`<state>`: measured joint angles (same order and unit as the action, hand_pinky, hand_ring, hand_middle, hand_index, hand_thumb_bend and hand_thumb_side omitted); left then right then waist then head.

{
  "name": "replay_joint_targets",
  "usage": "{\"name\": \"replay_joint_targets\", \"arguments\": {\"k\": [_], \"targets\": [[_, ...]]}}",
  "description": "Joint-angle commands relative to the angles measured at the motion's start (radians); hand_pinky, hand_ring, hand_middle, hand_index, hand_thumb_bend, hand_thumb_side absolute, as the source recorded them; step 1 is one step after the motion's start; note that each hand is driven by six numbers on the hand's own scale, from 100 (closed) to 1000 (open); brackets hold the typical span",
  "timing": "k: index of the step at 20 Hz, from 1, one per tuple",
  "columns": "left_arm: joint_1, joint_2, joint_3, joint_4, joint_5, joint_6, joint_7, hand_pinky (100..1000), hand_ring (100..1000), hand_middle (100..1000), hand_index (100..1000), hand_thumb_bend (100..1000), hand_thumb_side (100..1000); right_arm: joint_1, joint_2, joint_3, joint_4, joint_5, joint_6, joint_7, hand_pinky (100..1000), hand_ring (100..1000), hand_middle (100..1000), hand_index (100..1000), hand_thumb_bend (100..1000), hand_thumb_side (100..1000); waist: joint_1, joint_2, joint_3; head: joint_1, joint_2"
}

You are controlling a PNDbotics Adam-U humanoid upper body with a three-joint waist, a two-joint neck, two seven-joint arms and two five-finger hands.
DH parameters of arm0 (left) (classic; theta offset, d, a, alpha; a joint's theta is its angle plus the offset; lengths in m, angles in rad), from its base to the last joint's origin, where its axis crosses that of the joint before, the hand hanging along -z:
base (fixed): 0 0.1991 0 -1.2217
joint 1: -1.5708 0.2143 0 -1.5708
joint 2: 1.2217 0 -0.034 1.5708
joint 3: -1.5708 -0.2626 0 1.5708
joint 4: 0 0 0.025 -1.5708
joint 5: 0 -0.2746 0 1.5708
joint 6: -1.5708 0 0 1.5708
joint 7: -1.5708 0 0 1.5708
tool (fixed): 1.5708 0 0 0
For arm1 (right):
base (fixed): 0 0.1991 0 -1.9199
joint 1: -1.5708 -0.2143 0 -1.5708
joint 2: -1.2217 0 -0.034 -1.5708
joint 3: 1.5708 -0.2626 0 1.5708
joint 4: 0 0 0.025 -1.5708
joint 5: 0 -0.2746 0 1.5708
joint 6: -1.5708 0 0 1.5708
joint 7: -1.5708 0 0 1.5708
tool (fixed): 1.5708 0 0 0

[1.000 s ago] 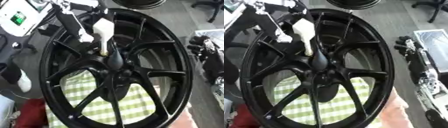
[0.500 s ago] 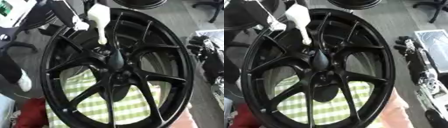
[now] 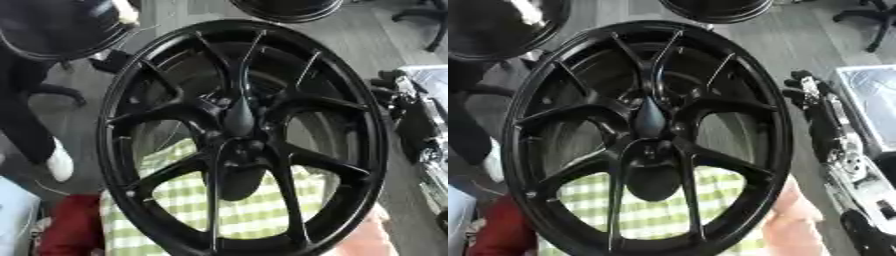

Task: Pull the pin out of the wheel hub.

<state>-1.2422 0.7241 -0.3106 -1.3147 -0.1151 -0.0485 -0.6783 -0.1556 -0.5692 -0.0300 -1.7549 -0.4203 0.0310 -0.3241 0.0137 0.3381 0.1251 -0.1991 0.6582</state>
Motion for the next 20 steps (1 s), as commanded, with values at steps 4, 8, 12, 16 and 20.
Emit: {"name": "replay_joint_targets", "arguments": {"k": [4,8,12,16,20], "targets": [[0.116,0.192,0.097,-0.040,0.009,0.027,0.100,614,600,426,403,100,100,0.012,-0.042,-0.036,-0.019,-0.001,-0.012,-0.028,950,805,752,817,100,739,-0.014,-0.036,0.036,-0.040,0.003],[0.215,0.291,0.149,-0.038,0.064,0.055,0.157,608,605,449,429,100,100,0.013,-0.040,-0.045,-0.025,-0.003,-0.015,-0.036,950,805,752,817,100,736,-0.027,-0.036,0.054,-0.047,-0.003],[0.318,0.371,0.199,-0.033,0.126,0.075,0.209,603,614,473,455,100,100,0.011,-0.033,-0.050,-0.030,-0.007,-0.017,-0.043,950,805,752,816,100,732,-0.043,-0.035,0.061,-0.040,-0.005],[0.424,0.373,0.239,-0.025,0.166,0.093,0.264,615,641,521,523,100,100,0.011,-0.029,-0.056,-0.035,-0.011,-0.019,-0.049,950,805,752,816,100,731,-0.054,-0.032,0.065,-0.038,-0.008],[0.541,0.345,0.278,-0.051,0.179,0.093,0.309,647,712,631,646,100,225,0.008,-0.024,-0.056,-0.037,-0.014,-0.019,-0.051,950,805,752,816,100,731,-0.062,-0.032,0.064,-0.033,-0.008]]}}
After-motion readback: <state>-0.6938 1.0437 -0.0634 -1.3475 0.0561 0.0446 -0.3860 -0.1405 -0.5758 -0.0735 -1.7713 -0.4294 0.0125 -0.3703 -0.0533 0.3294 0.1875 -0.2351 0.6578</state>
